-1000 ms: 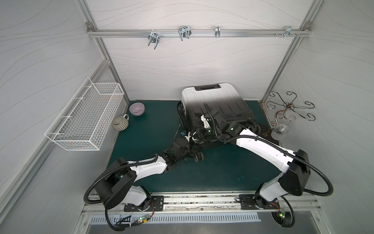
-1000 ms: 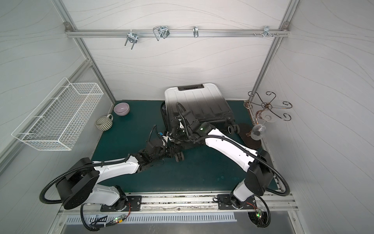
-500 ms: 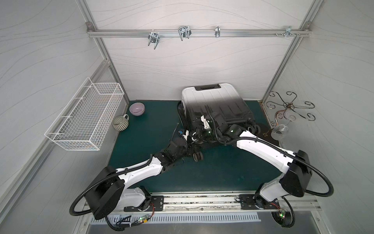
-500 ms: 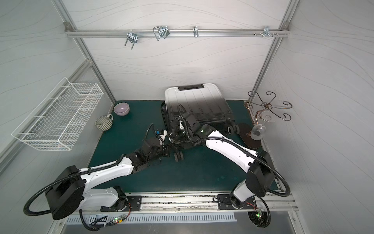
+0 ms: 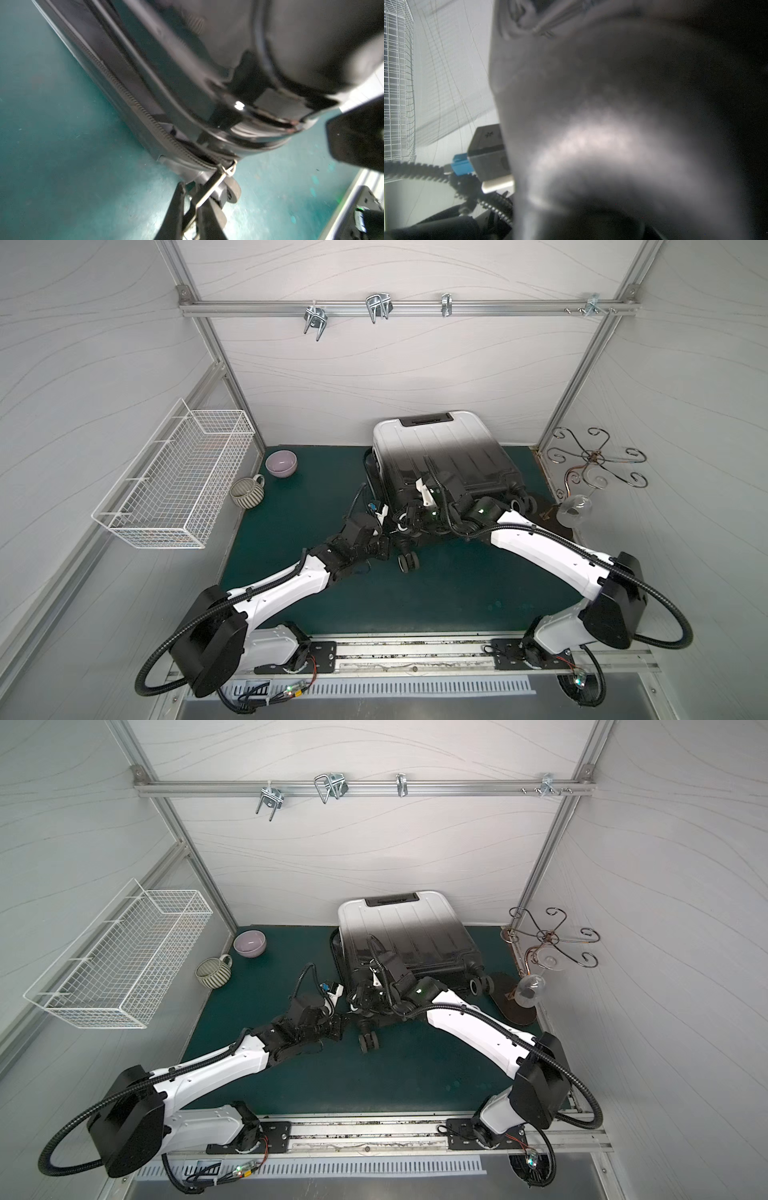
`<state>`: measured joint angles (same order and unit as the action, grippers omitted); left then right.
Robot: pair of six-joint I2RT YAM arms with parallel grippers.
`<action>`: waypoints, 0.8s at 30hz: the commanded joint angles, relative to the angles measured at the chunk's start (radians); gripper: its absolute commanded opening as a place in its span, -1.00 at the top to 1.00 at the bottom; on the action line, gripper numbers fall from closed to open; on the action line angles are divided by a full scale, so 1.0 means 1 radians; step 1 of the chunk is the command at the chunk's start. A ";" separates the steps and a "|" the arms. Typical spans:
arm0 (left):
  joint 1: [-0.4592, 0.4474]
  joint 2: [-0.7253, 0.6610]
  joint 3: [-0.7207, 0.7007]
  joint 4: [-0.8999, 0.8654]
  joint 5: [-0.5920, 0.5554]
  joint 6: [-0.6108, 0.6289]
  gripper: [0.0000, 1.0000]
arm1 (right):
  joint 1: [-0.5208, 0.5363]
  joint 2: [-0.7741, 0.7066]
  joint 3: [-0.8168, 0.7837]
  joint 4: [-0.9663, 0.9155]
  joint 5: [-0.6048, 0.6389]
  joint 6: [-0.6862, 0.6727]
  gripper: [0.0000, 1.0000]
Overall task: Close the suitcase zippers
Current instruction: Zip the zipper on the suitcase.
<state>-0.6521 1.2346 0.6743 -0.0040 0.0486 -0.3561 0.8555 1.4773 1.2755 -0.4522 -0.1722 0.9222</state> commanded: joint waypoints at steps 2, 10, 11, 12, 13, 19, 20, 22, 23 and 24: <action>0.146 -0.019 0.077 0.021 -0.236 -0.037 1.00 | -0.021 -0.087 -0.063 -0.377 -0.046 0.034 1.00; 0.305 0.029 0.174 -0.102 -0.140 -0.013 1.00 | -0.044 -0.191 -0.115 -0.506 0.061 -0.064 1.00; 0.305 0.034 0.196 -0.135 -0.142 0.001 1.00 | -0.045 -0.201 -0.108 -0.537 0.075 -0.082 1.00; 0.305 0.032 0.216 -0.162 -0.142 0.011 1.00 | -0.048 -0.212 -0.099 -0.566 0.091 -0.100 1.00; 0.305 0.030 0.226 -0.178 -0.141 0.019 1.00 | -0.049 -0.223 -0.090 -0.589 0.100 -0.117 1.00; 0.318 0.089 0.304 -0.230 -0.142 0.042 1.00 | -0.058 -0.289 -0.051 -0.672 0.059 -0.225 1.00; 0.317 0.113 0.331 -0.233 -0.111 0.034 1.00 | -0.058 -0.289 -0.049 -0.679 0.038 -0.236 1.00; 0.293 0.165 0.363 -0.221 -0.075 0.006 1.00 | -0.047 -0.276 -0.058 -0.675 0.039 -0.238 1.00; 0.273 0.189 0.378 -0.226 -0.086 0.005 1.00 | -0.046 -0.270 -0.069 -0.656 0.026 -0.230 1.00; 0.267 0.211 0.388 -0.233 -0.075 -0.004 1.00 | -0.042 -0.264 -0.080 -0.629 0.002 -0.217 1.00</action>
<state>-0.4980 1.3857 0.9760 -0.3687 0.4213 -0.2729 0.8146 1.2953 1.2232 -0.6827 -0.1307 0.7090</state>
